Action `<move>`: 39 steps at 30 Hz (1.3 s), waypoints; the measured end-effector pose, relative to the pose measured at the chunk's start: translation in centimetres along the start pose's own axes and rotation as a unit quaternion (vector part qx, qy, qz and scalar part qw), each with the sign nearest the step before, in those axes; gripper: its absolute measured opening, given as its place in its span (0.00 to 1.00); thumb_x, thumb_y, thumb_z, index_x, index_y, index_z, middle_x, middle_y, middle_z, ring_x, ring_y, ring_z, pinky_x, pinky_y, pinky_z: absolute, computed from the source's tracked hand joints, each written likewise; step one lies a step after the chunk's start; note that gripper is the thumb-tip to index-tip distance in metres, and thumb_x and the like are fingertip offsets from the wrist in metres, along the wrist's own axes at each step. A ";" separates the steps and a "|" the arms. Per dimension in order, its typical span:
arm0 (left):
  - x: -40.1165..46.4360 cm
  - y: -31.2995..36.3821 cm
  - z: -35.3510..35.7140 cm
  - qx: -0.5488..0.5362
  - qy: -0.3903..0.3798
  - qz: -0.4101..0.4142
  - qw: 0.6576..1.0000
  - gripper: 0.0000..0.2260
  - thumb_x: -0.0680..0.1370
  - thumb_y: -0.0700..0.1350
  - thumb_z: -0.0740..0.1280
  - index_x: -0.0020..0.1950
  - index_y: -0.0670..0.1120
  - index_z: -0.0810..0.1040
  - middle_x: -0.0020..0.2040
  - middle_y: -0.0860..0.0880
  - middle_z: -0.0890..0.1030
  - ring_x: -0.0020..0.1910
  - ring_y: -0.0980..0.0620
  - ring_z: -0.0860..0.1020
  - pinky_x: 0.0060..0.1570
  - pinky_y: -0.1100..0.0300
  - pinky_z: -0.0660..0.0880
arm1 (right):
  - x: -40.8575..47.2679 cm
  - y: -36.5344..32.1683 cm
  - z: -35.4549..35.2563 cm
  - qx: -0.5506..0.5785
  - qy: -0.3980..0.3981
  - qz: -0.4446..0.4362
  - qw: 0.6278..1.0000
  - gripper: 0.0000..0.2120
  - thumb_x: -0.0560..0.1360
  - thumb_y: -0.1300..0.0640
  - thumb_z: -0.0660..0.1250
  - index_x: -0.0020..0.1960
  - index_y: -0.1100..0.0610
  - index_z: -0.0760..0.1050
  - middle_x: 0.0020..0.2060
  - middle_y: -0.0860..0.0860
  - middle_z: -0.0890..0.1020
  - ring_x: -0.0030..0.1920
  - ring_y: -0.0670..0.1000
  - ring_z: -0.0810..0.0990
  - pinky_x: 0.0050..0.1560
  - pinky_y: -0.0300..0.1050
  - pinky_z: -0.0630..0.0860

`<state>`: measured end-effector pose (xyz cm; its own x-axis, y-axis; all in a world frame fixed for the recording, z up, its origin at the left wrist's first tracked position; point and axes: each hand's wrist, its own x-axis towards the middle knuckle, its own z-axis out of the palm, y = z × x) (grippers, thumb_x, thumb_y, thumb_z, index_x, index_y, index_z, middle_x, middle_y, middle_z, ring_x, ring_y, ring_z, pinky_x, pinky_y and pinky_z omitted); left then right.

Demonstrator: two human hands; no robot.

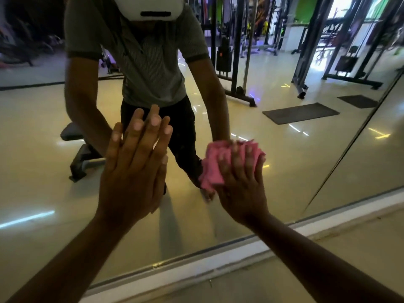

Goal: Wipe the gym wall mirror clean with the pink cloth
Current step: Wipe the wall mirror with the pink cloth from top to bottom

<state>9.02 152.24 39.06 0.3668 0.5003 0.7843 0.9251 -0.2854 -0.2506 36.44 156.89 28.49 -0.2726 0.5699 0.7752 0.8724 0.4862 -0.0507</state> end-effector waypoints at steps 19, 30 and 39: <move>0.2 2.4 0.2 0.058 -0.009 -0.083 0.995 0.29 0.90 0.47 0.61 0.89 0.43 0.55 0.88 0.40 0.56 0.87 0.39 0.54 0.84 0.36 0.55 | 3.0 -1.2 0.0 0.032 0.010 -0.142 0.989 0.32 0.88 0.42 0.63 0.87 0.48 0.56 0.87 0.57 0.56 0.87 0.68 0.55 0.84 0.77 0.47; -0.9 1.4 0.7 0.097 0.014 -0.050 0.994 0.29 0.90 0.46 0.61 0.88 0.42 0.56 0.87 0.42 0.53 0.86 0.41 0.53 0.85 0.38 0.54 | -0.2 -3.1 4.4 0.051 0.044 -0.023 0.997 0.51 0.83 0.31 0.67 0.89 0.49 0.39 0.89 0.56 0.43 0.87 0.68 0.43 0.80 0.83 0.45; -3.7 -2.3 -1.6 0.123 0.009 -0.052 0.991 0.30 0.89 0.48 0.64 0.88 0.41 0.57 0.87 0.40 0.57 0.87 0.40 0.57 0.84 0.35 0.57 | 9.5 -8.3 0.0 0.048 0.109 0.043 0.992 0.36 0.85 0.30 0.58 0.84 0.50 0.56 0.85 0.64 0.59 0.83 0.76 0.56 0.80 0.82 0.41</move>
<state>5.38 149.74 37.58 0.2680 0.5007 0.8231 0.9547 -0.0233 -0.2967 26.57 158.28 36.30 -0.0962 0.4605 0.8824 0.8429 0.5092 -0.1738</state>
